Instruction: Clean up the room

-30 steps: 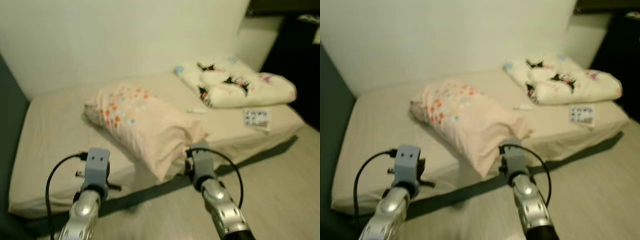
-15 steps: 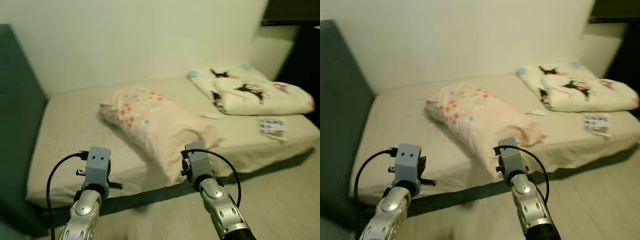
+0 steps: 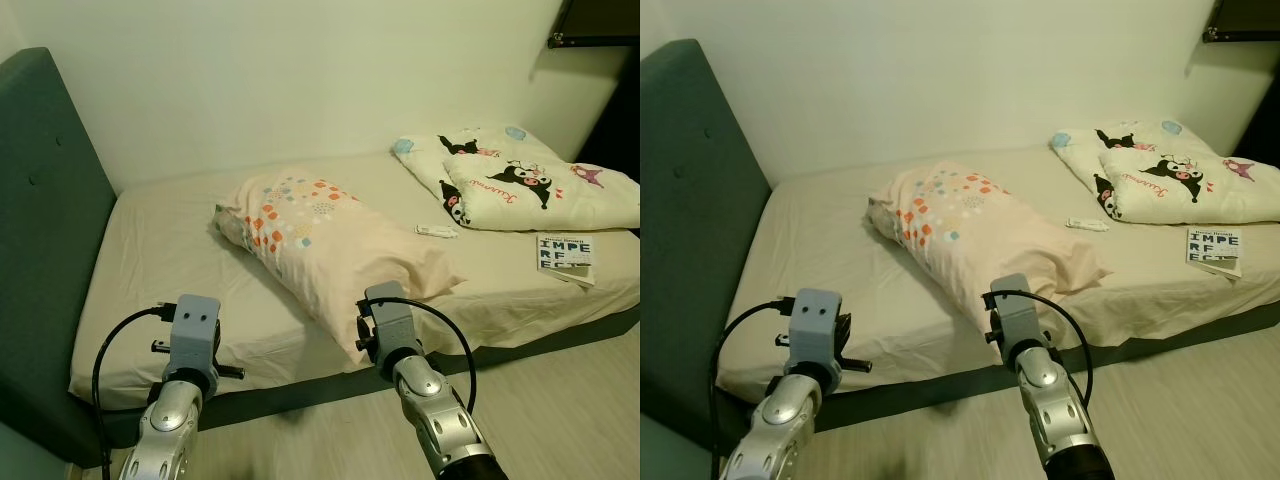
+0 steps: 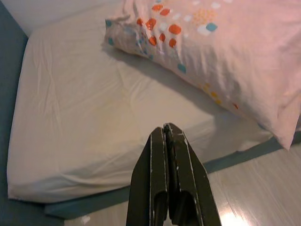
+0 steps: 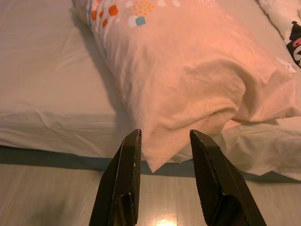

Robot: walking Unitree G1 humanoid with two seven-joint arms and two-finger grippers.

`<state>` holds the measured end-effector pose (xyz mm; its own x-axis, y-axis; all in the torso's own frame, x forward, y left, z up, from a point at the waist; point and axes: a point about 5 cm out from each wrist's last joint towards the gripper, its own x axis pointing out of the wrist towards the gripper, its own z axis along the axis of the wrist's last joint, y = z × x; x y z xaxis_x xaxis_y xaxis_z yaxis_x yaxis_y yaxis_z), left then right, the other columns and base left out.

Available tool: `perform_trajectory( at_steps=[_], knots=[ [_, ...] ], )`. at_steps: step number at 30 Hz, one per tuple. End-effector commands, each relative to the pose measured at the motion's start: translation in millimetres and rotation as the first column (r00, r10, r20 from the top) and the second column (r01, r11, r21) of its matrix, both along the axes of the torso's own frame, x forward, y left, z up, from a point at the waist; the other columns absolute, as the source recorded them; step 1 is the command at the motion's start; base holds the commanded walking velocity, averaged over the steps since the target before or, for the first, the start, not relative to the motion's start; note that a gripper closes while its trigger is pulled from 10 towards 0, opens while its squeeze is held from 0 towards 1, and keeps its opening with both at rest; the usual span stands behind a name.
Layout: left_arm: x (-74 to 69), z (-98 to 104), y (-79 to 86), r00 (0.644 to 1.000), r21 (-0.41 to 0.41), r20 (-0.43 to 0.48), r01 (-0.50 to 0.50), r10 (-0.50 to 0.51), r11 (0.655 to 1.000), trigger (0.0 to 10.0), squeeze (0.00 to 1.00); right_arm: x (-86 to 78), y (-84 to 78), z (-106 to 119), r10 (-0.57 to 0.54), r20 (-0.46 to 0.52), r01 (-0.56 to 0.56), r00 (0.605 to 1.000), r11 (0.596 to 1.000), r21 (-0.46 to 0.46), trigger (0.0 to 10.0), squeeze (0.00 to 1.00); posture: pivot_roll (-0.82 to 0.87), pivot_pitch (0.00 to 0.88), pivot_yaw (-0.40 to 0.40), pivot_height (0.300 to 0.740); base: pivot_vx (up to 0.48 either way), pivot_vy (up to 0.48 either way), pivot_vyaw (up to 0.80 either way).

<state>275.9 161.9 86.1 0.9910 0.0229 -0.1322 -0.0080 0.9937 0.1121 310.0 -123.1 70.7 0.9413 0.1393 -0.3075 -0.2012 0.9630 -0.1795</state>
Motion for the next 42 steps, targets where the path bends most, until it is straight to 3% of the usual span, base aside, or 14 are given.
perform_trajectory(
  at_steps=[1, 15, 36, 39, 42],
  knots=[
    [1.5, -3.3, 1.8, 1.0, 0.019, -0.012, -0.007, 0.007, 1.0, 10.0, 0.0, 1.9, -1.0, 0.8, -0.001, 0.007, 0.001, 1.0, 1.0, 0.002, 10.0, 0.0, -0.02, 0.027, -0.021, 0.727, 0.0, 0.0, 0.0],
    [4.6, 0.1, -0.5, 1.0, -0.009, 0.017, 0.006, -0.006, 1.0, 10.0, 0.0, 7.4, -1.3, 4.7, 0.008, 0.028, -0.007, 1.0, 1.0, -0.012, 10.0, 0.0, -0.03, 0.034, -0.022, 0.727, 0.0, 0.0, 0.0],
    [2.7, 1.4, -0.6, 1.0, -0.028, 0.025, 0.013, -0.012, 1.0, 10.0, 0.0, 1.9, 2.2, 0.5, 0.035, 0.02, -0.035, 0.999, 0.999, -0.02, 10.0, 0.0, -0.02, 0.055, -0.01, 0.727, 0.276, 0.0, 0.0],
    [2.3, 1.3, -0.3, 1.0, -0.029, 0.025, 0.01, -0.009, 1.0, 10.0, 0.0, 1.7, 6.6, 0.1, 0.076, 0.016, -0.075, 0.997, 0.996, -0.055, 10.0, 0.0, -0.02, 0.056, -0.013, 0.727, 0.282, 0.0, 0.8],
    [1.8, 1.2, 0.3, 1.0, -0.029, 0.025, 0.008, -0.007, 1.0, 10.0, 0.0, 1.3, 7.4, -0.4, 0.064, 0.011, -0.064, 0.998, 0.997, -0.032, 10.0, 0.0, -0.02, 0.056, -0.013, 0.727, 0.28, 0.0, 0.42]
  ],
)
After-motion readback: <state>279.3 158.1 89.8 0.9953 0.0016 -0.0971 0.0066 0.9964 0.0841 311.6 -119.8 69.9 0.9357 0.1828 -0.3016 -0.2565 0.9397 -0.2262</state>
